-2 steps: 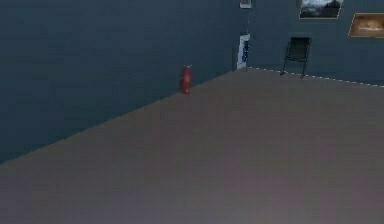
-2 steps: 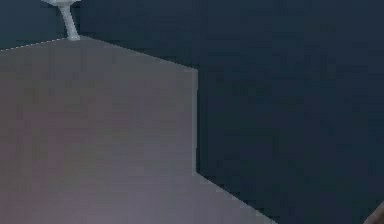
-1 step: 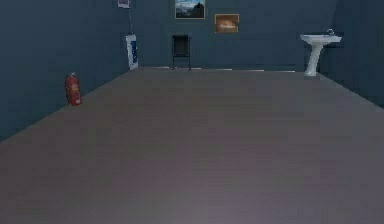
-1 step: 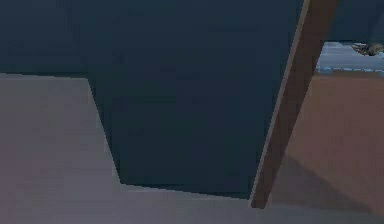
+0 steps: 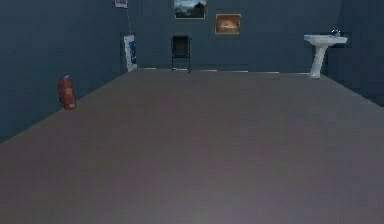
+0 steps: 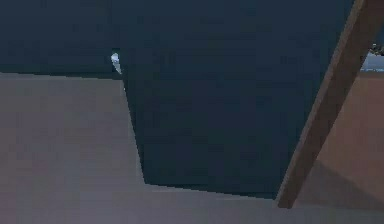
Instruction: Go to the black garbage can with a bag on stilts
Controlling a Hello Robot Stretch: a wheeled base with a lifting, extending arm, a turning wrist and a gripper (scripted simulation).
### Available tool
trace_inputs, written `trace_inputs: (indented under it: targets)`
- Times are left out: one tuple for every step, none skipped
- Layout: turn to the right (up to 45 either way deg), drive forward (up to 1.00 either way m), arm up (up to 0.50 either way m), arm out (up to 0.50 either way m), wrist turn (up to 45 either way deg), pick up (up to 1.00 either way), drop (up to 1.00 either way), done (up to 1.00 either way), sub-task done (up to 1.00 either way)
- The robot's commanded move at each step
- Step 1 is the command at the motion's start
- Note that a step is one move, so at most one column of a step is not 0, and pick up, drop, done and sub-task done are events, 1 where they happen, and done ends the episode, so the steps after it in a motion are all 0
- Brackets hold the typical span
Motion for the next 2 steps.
trace_inputs:
  targets:
    - [0.0,1.00,0.00,0.00,0.0,0.00,0.00,0.00,0.00]
    - [0.0,1.00,0.00,0.00,0.0,0.00,0.00,0.00,0.00]
